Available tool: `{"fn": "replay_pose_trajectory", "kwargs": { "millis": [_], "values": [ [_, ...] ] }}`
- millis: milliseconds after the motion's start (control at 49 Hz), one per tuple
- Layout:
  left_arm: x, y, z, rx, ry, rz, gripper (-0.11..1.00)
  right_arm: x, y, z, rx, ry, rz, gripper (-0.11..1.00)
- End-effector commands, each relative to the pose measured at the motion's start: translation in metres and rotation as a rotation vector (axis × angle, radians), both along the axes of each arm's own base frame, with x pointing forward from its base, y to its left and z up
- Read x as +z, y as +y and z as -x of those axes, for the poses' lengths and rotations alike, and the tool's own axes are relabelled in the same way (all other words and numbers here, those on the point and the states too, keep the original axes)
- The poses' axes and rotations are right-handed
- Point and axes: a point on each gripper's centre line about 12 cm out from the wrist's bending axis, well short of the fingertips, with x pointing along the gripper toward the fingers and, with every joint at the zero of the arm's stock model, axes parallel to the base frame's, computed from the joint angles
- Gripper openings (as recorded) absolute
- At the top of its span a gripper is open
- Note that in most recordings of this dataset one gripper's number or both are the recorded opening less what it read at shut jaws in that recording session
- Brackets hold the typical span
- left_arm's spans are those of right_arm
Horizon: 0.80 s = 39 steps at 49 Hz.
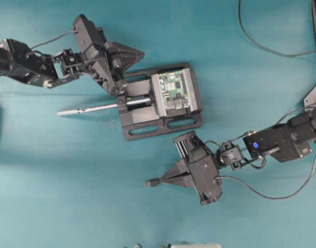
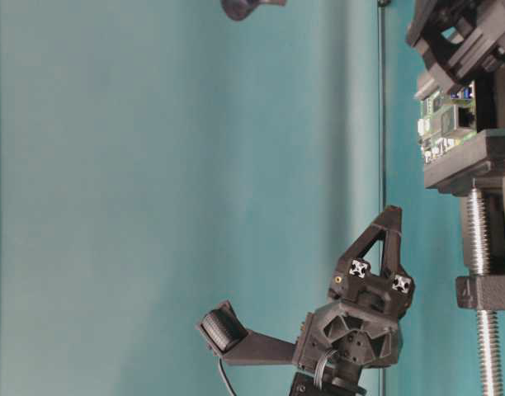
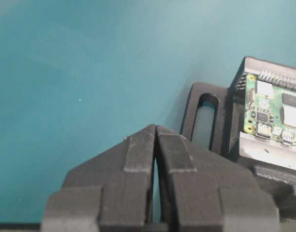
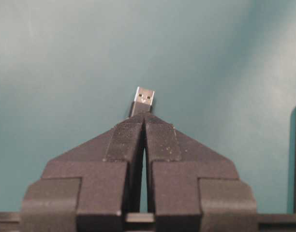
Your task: Insert the USB into the fixed PCB.
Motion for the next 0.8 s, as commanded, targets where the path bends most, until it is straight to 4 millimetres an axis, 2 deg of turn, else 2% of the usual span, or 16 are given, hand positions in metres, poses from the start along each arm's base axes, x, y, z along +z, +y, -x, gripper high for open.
{"fn": "replay_pose_trajectory", "kwargs": {
  "millis": [0,61,122,245,428,489,591,693,734,775],
  "values": [
    [0.029,-0.014,-0.001,-0.055,-0.061,-0.032,0.01,0.015,0.002,-0.006,0.001,-0.048,-0.019,0.0],
    [0.045,-0.02,0.006,-0.067,-0.079,-0.033,0.03,0.02,0.003,-0.006,0.0,-0.059,-0.025,0.0],
    [0.064,-0.027,0.019,-0.079,-0.1,-0.038,0.0,0.026,0.003,-0.006,0.002,-0.074,-0.029,0.0],
    [0.098,-0.039,0.062,-0.088,-0.123,-0.042,-0.01,0.034,0.004,-0.008,0.002,-0.098,-0.036,0.0],
    [0.12,-0.056,0.13,-0.097,-0.151,-0.034,0.07,0.038,0.004,-0.015,-0.003,-0.113,-0.039,0.0],
    [0.128,-0.062,0.152,-0.103,-0.166,-0.034,0.16,0.036,0.004,-0.017,-0.003,-0.109,-0.04,0.0],
    [0.131,-0.069,0.18,-0.111,-0.153,-0.028,0.43,0.029,0.004,-0.018,-0.005,-0.092,-0.037,0.07],
    [0.124,-0.076,0.202,-0.128,-0.092,-0.015,0.75,0.023,0.004,-0.019,-0.012,-0.073,-0.049,0.26],
    [0.119,-0.078,0.21,-0.133,-0.063,-0.007,0.79,0.021,0.004,-0.02,-0.019,-0.066,-0.056,0.37],
    [0.112,-0.081,0.217,-0.139,-0.028,0.0,0.77,0.018,0.004,-0.02,-0.025,-0.057,-0.064,0.45]
  ]
}}
